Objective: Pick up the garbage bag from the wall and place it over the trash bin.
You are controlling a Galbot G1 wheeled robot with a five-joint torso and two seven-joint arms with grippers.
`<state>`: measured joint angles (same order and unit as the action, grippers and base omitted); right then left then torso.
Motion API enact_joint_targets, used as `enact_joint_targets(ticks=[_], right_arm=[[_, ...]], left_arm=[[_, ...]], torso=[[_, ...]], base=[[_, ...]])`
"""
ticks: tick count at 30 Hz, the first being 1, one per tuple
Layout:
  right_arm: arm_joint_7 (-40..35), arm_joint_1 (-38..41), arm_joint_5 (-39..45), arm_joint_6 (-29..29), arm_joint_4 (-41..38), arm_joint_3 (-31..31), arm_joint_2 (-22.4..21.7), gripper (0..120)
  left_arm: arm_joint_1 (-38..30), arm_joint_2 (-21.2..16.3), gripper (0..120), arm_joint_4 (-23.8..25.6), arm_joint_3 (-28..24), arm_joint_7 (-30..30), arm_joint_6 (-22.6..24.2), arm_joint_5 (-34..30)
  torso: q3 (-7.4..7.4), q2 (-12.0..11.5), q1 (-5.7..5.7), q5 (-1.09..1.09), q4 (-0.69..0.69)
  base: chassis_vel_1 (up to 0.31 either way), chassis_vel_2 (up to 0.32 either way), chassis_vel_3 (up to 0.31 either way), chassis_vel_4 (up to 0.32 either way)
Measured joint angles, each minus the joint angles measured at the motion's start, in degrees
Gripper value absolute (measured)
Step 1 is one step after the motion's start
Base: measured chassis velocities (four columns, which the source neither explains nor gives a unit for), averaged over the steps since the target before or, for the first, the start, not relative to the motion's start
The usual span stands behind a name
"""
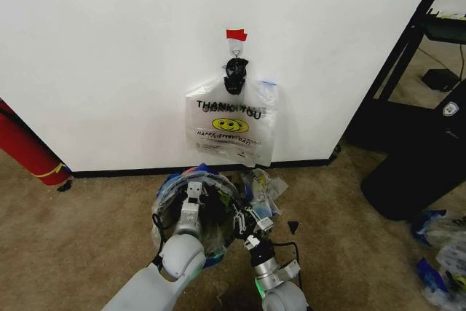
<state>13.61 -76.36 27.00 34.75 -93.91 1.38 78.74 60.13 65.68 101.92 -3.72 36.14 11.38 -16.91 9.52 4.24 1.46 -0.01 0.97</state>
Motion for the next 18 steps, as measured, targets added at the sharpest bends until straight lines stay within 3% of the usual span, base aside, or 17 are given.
enact_joint_targets(ticks=[7, 18], right_arm=[[1.0, 0.0, 0.1, 0.2, 0.0, 0.0, 0.2, 1], [0.6, 2.2, 0.8, 0.8, 2.8, 1.5, 1.5, 1]], left_arm=[[-0.5, -0.9, 0, 0.0, -0.1, -0.5, -0.2, -1.1], [6.6, -4.7, 0, 10.0, -0.2, -7.0, 1.4, -4.6]], torso=[[0.0, 0.0, 0.0, -0.03, 0.01], [0.0, 0.0, 0.0, 0.02, 0.01]], base=[[0.0, 0.0, 0.0, 0.0], [0.0, 0.0, 0.0, 0.0]])
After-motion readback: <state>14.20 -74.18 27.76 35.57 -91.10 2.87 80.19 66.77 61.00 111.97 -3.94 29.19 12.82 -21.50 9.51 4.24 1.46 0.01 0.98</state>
